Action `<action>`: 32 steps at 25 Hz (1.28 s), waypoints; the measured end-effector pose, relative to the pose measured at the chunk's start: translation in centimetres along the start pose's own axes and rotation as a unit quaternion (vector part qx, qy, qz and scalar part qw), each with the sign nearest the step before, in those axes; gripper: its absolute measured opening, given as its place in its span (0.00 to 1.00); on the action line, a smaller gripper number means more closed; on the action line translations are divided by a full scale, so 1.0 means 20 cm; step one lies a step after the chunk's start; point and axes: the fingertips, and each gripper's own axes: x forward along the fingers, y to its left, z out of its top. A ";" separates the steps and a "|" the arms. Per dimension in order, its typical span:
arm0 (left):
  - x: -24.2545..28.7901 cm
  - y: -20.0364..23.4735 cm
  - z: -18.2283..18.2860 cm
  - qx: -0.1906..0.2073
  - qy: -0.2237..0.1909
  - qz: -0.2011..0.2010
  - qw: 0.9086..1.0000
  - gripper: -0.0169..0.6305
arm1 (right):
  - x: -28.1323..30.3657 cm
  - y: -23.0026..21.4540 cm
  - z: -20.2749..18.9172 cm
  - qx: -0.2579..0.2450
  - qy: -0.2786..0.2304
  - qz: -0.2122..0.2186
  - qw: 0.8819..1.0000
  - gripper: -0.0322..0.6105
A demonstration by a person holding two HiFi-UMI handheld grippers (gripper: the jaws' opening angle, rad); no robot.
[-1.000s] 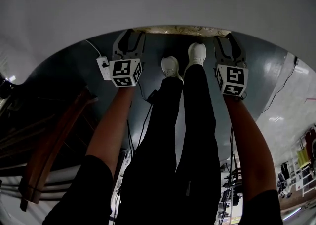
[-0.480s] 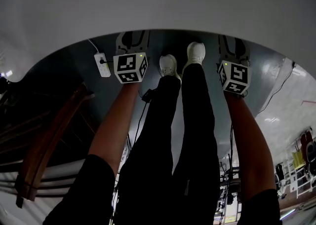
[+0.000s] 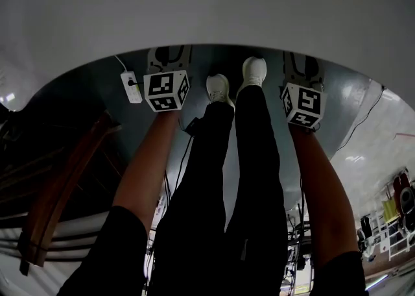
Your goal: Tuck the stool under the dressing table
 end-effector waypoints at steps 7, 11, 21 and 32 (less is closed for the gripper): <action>0.02 -0.01 0.01 0.007 0.010 -0.006 1.000 0.33 | 0.02 -0.02 0.00 -0.010 -0.007 0.019 1.000 0.36; 0.01 0.00 0.01 0.005 0.004 0.000 1.000 0.33 | 0.02 -0.01 0.01 -0.019 -0.011 0.031 0.999 0.36; -0.17 -0.01 -0.01 0.022 -0.001 -0.012 1.000 0.33 | -0.12 0.03 0.07 -0.008 -0.006 0.010 1.000 0.36; -0.84 -0.33 0.47 -0.030 -0.052 -0.051 0.997 0.33 | -0.87 0.28 0.54 0.013 -0.048 0.045 0.998 0.36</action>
